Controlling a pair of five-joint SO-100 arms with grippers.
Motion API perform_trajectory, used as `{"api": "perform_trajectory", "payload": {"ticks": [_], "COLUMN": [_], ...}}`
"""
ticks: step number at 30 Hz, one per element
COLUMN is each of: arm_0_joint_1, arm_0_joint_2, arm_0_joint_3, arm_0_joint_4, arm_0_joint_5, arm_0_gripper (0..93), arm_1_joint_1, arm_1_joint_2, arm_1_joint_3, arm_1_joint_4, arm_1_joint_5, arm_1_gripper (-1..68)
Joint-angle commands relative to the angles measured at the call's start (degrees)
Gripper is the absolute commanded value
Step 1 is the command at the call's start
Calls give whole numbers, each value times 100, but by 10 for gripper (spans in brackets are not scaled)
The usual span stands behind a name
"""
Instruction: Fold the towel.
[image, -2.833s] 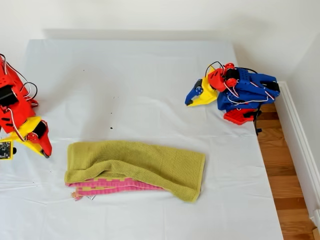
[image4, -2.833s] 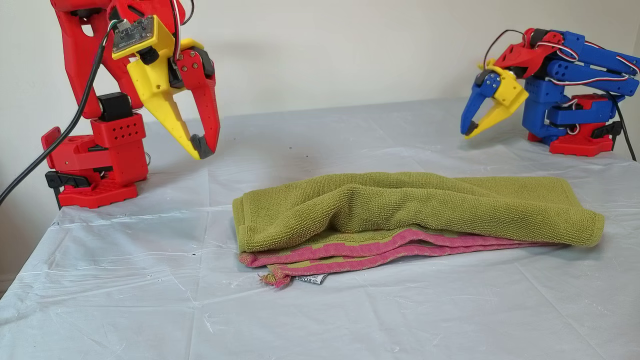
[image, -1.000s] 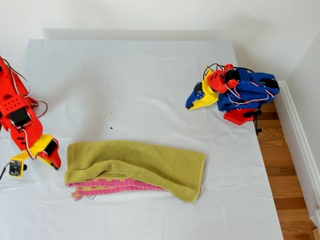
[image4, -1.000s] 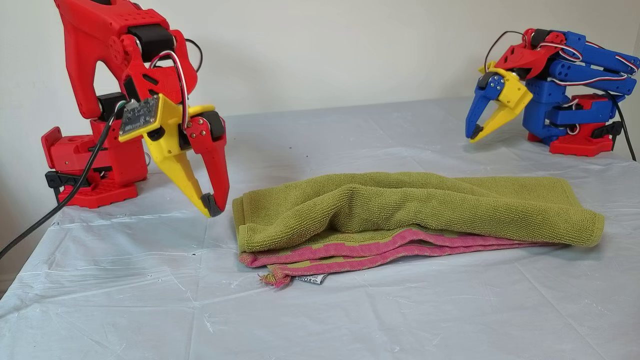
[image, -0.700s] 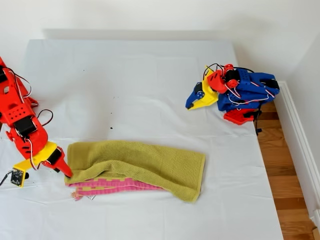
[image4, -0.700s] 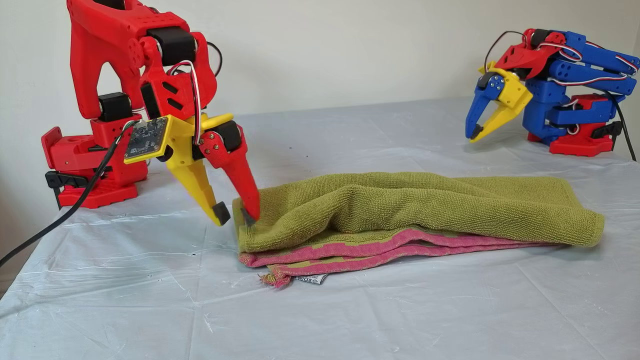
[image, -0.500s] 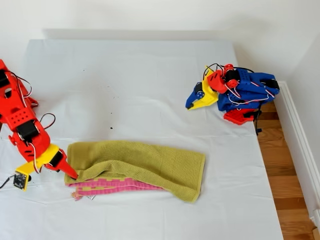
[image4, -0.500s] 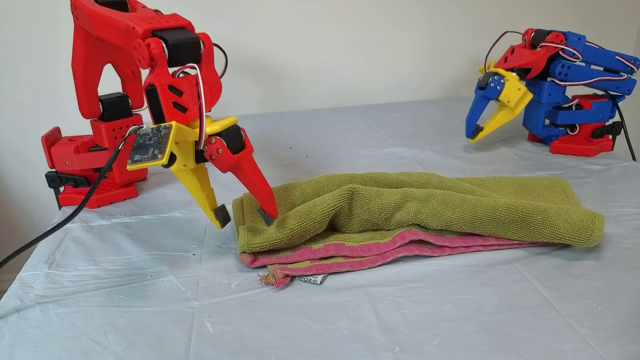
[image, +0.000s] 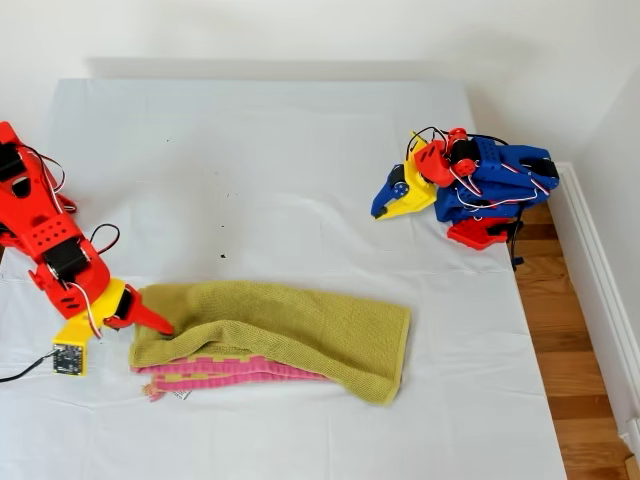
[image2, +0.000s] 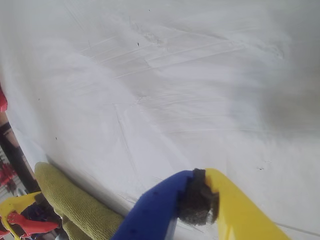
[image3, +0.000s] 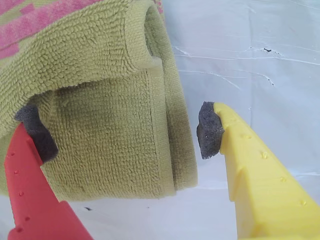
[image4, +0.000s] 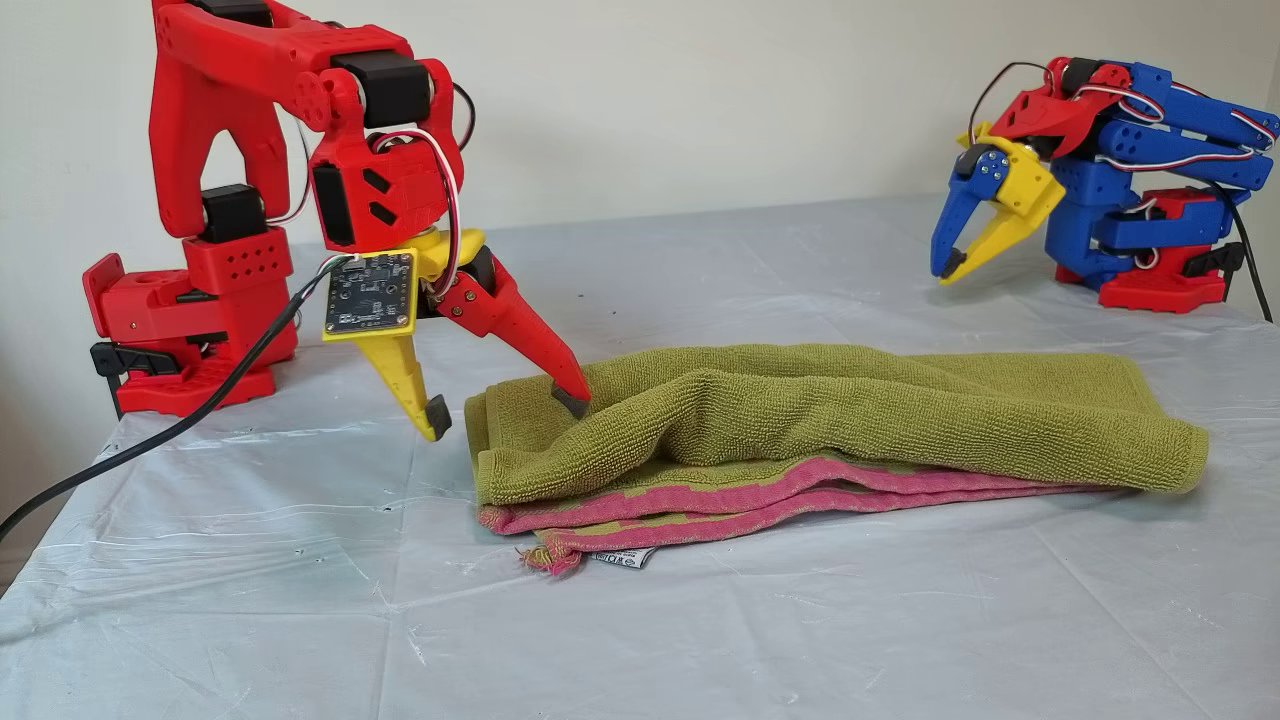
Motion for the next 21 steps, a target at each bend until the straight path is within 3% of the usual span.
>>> {"api": "perform_trajectory", "payload": {"ticks": [1, 6, 11, 21], "arm_0_joint_1": [-123, -185, -185, -448], "arm_0_joint_2": [149, 387, 237, 237], "arm_0_joint_3": [-141, 747, 1099, 1450], "arm_0_joint_4": [-123, -1002, -1239, -1767], "arm_0_joint_5": [-272, -422, -457, -404], "arm_0_gripper": [606, 628, 694, 632], "arm_1_joint_1": [26, 26, 26, 26], "arm_1_joint_2": [466, 466, 466, 466], "arm_1_joint_3": [35, 35, 35, 35], "arm_1_joint_4": [-9, -9, -9, -9], "arm_1_joint_5": [26, 26, 26, 26], "arm_1_gripper": [1, 1, 1, 1]}}
